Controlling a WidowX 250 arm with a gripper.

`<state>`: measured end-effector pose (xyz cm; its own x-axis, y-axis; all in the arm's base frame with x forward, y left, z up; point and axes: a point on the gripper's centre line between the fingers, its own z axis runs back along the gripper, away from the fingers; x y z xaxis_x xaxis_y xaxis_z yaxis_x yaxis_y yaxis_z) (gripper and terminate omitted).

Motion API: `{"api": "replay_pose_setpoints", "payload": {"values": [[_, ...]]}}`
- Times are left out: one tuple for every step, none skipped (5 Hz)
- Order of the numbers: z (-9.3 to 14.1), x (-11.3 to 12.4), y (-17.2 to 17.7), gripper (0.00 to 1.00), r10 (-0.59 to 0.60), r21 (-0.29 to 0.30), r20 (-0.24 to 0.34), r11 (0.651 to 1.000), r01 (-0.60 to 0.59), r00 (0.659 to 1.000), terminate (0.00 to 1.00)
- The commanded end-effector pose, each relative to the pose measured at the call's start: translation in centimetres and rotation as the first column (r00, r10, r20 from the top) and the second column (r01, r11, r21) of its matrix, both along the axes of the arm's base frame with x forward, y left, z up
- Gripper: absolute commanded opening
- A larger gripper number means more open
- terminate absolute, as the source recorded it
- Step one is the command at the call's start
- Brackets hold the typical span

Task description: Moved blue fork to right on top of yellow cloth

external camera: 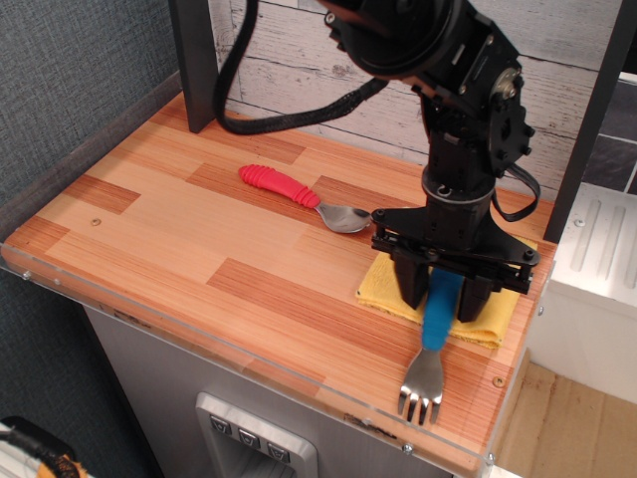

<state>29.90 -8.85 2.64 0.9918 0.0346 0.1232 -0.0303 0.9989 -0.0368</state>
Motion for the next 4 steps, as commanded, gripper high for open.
{"api": "replay_pose_setpoints", "payload": {"values": [[2.6,0.3,0.5,1.00,-0.019,-0.013,0.046,1.000,0.020,0.999,0.00],[4.4,0.2,1.2,1.00,-0.076,0.005,0.008,0.997,0.076,0.997,0.00],[6.4,0.1,2.5,1.00,-0.165,0.038,-0.042,0.985,0.167,0.985,0.00],[9.5,-0.3,3.9,1.00,-0.303,0.095,-0.091,0.946,0.312,0.949,0.00]]}}
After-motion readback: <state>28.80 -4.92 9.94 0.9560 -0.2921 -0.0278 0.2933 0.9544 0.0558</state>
